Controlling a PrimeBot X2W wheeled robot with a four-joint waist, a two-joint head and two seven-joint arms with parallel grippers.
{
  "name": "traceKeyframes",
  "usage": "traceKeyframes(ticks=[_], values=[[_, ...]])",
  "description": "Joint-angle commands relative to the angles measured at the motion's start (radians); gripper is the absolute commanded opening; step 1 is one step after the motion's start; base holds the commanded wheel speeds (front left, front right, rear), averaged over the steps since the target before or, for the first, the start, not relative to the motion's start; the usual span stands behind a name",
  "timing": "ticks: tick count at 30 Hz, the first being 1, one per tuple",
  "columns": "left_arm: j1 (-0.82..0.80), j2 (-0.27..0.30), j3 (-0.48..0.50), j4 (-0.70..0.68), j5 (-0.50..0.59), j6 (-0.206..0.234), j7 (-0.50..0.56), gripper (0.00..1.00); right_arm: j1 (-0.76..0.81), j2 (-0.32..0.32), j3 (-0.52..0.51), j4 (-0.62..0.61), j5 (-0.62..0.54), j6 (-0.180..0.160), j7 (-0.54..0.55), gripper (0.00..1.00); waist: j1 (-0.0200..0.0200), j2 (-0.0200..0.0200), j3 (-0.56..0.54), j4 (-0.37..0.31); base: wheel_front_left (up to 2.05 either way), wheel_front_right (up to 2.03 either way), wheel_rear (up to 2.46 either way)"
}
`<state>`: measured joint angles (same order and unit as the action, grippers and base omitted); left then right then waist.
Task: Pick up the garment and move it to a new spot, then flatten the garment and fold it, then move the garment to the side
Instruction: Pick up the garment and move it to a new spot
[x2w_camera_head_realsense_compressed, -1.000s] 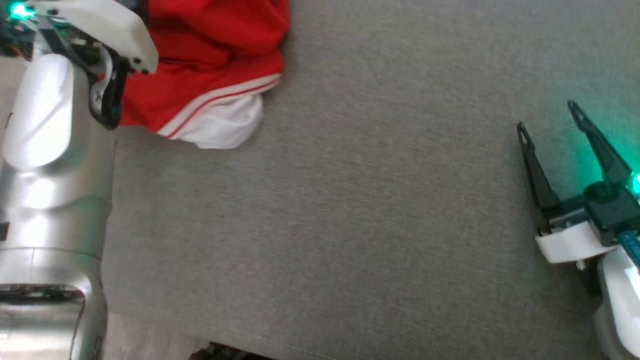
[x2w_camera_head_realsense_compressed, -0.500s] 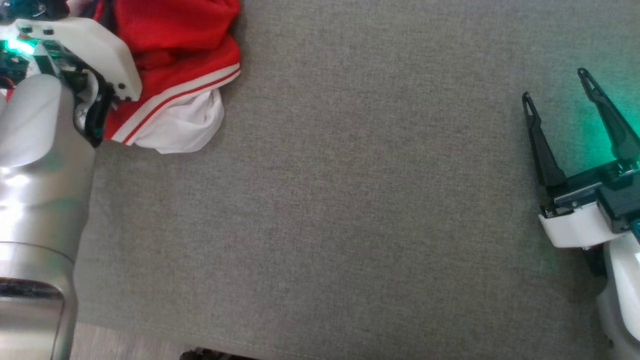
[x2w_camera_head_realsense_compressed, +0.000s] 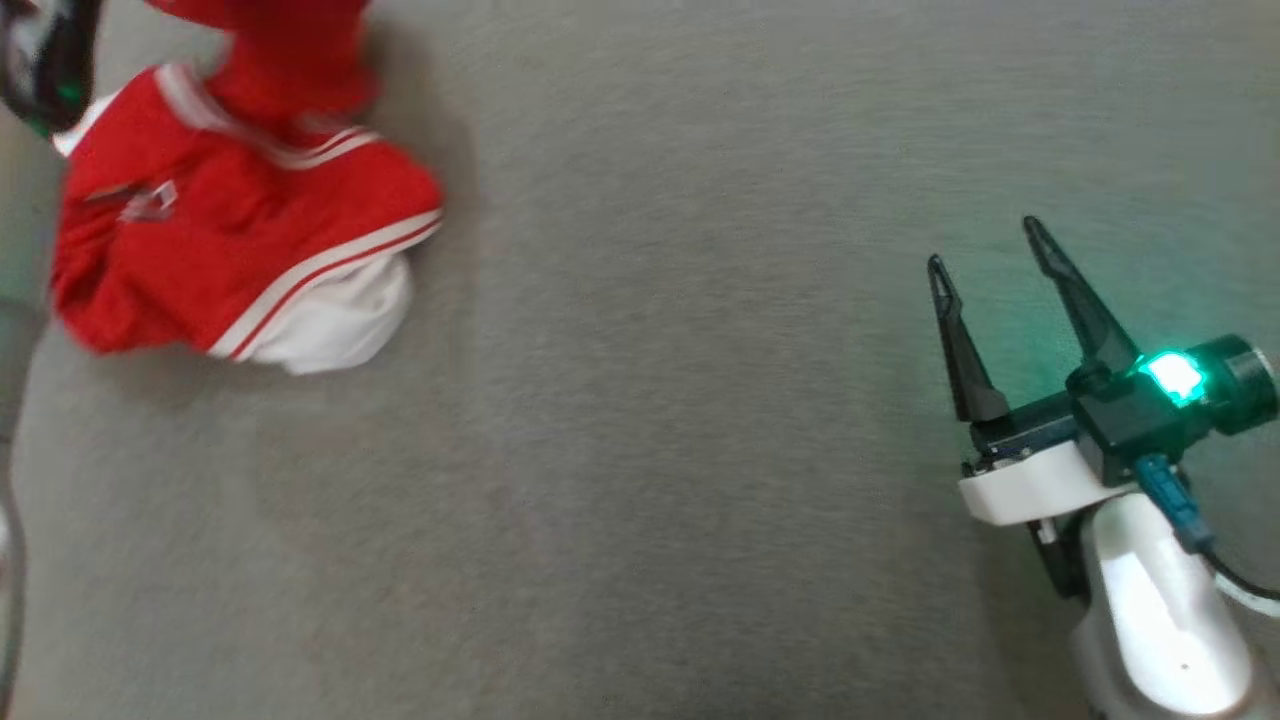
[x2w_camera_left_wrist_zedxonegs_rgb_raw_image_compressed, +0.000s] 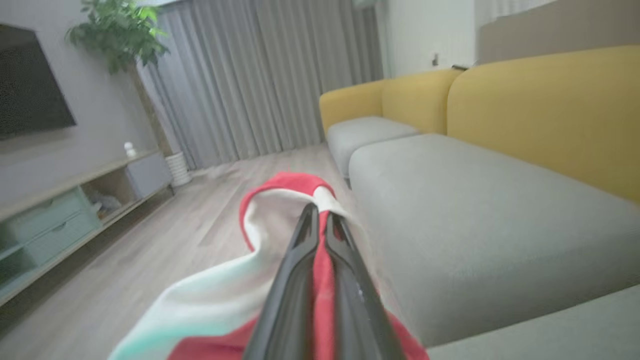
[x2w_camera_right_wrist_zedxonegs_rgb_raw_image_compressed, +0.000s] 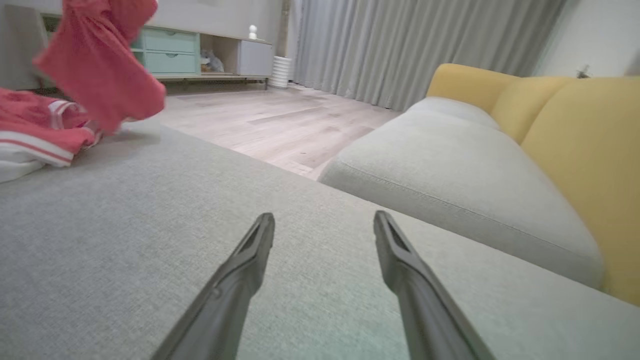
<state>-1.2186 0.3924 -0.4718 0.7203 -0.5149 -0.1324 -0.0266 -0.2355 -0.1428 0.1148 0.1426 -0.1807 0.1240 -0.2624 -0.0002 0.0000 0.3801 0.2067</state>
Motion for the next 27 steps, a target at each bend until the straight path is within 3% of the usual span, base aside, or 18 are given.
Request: traceKeyframes(ticks=[1, 7, 9, 12, 16, 20, 26, 27], values=[[-0.088, 0.064, -0.01, -0.086, -0.018, 0.002, 0.022, 0.0, 0.011, 0.025, 0.016, -0.023, 0.013, 0.007, 0.001, 1.0, 0.0002, 0.0, -0.091, -0.128, 0.0, 0.0, 0.0], [-0.17, 0.087, -0.103, -0.27, -0.045, 0.002, 0.083, 0.0, 0.016, 0.079, -0.005, -0.028, 0.052, 0.007, 0.001, 1.0, 0.0002, 0.0, -0.138, -0.317, 0.0, 0.0, 0.0], [-0.179, 0.081, -0.116, -0.295, -0.051, 0.002, 0.09, 0.0, 0.02, 0.084, -0.007, -0.03, 0.062, 0.007, 0.001, 1.0, 0.0002, 0.0, -0.145, -0.348, 0.0, 0.0, 0.0], [-0.199, 0.054, -0.144, -0.343, -0.067, 0.002, 0.103, 0.0, 0.028, 0.091, -0.009, -0.037, 0.086, 0.007, 0.001, 1.0, 0.0002, 0.0, -0.157, -0.438, 0.0, 0.0, 0.0], [-0.173, -0.024, -0.163, -0.327, -0.113, 0.003, 0.101, 0.0, 0.038, 0.092, -0.008, -0.065, 0.215, 0.007, 0.001, 1.0, 0.0002, 0.0, -0.165, -0.547, 0.0, 0.0, 0.0], [-0.07, -0.081, -0.198, -0.296, -0.156, 0.003, 0.086, 0.0, 0.049, 0.092, -0.025, -0.095, 0.262, 0.007, 0.001, 1.0, 0.0002, 0.0, -0.138, -0.569, 0.0, 0.0, 0.0], [0.241, -0.095, -0.242, -0.206, -0.189, 0.017, -0.045, 0.0, 0.053, 0.092, 0.006, -0.092, 0.27, 0.007, 0.001, 1.0, 0.0002, 0.0, -0.092, -0.545, 0.0, 0.0, 0.0], [0.297, -0.102, -0.239, -0.184, -0.196, 0.028, -0.088, 0.29, 0.053, 0.092, 0.011, -0.09, 0.272, 0.007, 0.001, 1.0, 0.0002, 0.0, -0.086, -0.537, 0.0, 0.0, 0.0]])
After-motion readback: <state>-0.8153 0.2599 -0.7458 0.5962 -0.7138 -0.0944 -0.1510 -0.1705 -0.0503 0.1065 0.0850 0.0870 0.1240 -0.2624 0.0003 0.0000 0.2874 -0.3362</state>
